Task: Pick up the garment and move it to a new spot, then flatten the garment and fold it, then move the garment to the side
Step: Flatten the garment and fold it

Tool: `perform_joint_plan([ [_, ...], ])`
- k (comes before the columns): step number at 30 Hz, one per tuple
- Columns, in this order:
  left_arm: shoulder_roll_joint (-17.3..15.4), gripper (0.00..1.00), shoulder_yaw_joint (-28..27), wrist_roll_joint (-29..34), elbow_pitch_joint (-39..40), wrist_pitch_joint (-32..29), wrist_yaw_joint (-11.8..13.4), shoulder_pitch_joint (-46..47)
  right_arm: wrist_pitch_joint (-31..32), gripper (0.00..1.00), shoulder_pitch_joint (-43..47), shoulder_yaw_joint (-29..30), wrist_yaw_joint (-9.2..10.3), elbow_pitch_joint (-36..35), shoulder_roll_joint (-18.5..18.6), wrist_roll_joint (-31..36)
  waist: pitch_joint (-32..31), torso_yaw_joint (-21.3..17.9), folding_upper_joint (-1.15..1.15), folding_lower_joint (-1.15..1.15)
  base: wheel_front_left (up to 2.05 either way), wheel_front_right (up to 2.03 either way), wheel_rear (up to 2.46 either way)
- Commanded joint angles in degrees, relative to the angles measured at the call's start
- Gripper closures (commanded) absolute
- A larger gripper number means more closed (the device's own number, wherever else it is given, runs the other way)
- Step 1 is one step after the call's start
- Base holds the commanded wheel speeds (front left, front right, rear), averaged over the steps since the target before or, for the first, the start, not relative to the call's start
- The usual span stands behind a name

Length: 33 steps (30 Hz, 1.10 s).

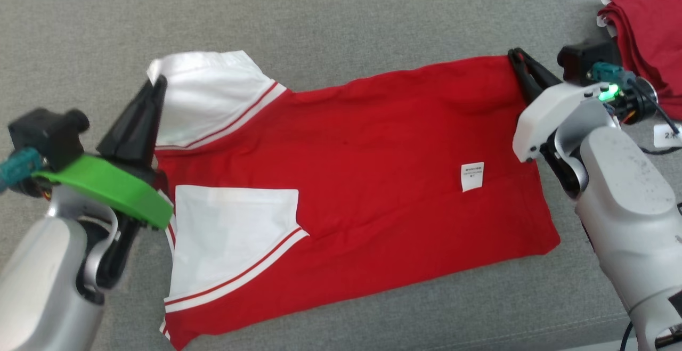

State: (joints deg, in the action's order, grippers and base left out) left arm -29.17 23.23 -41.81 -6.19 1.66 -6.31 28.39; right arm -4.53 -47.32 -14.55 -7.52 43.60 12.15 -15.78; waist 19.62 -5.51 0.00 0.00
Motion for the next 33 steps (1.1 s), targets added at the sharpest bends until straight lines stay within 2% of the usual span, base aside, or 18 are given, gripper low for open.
perform_joint_plan([
  [1,0.14,1.00,0.10,-0.44,1.66,0.67,0.81,-3.43,-0.83,1.00,2.78,-0.16,0.08,-1.06,0.86,-0.57,-2.55,0.82,0.00,0.00,0.00,0.00,0.00],
  [9,0.60,1.00,0.32,-2.26,9.26,3.18,4.92,-17.42,-2.39,1.00,14.72,3.21,0.08,-8.28,2.85,-0.44,-6.36,2.89,0.00,0.00,0.00,0.00,0.00],
  [13,1.35,1.00,1.06,-3.45,9.90,3.70,5.49,-21.76,-1.12,1.00,19.91,5.50,0.08,-11.58,1.89,0.18,-7.14,3.37,0.00,0.00,0.00,0.00,0.00],
  [19,3.00,1.00,1.98,-4.81,6.59,5.21,5.35,-25.21,-0.03,1.00,25.18,8.45,0.08,-15.24,0.37,2.09,-7.71,3.35,0.00,0.00,0.00,0.00,0.00],
  [20,3.26,1.00,2.17,-4.90,6.05,5.50,5.18,-25.55,0.02,0.75,25.86,8.92,0.08,-15.75,0.10,2.38,-7.78,3.31,0.00,0.00,0.00,0.00,0.00],
  [21,3.47,0.92,2.44,-4.81,5.40,5.79,4.96,-25.92,-0.16,0.52,26.60,9.65,0.08,-16.32,-0.21,2.72,-7.89,3.24,0.00,0.00,0.00,0.00,0.00],
  [22,3.58,0.61,2.71,-4.61,4.82,6.08,4.85,-26.23,-0.32,0.00,27.28,10.12,0.08,-16.80,-0.44,3.07,-8.00,3.19,0.00,0.00,0.00,0.00,0.00],
  [23,3.83,0.09,3.04,-4.63,4.33,6.35,4.70,-26.77,-0.55,0.00,28.12,11.00,0.08,-17.31,-0.85,3.41,-8.19,3.13,0.00,0.00,0.00,0.00,0.00],
  [24,4.06,0.00,3.25,-4.76,4.02,6.62,4.62,-27.21,-0.69,0.00,28.79,11.69,0.08,-17.74,-1.24,3.67,-8.37,3.11,0.00,0.00,0.00,0.00,0.00],
  [33,6.80,0.00,0.76,-5.76,4.16,11.60,6.00,-30.89,-1.47,0.00,36.26,19.84,0.08,-24.55,-4.87,7.00,-10.82,4.28,0.00,0.00,0.00,0.00,0.00],
])
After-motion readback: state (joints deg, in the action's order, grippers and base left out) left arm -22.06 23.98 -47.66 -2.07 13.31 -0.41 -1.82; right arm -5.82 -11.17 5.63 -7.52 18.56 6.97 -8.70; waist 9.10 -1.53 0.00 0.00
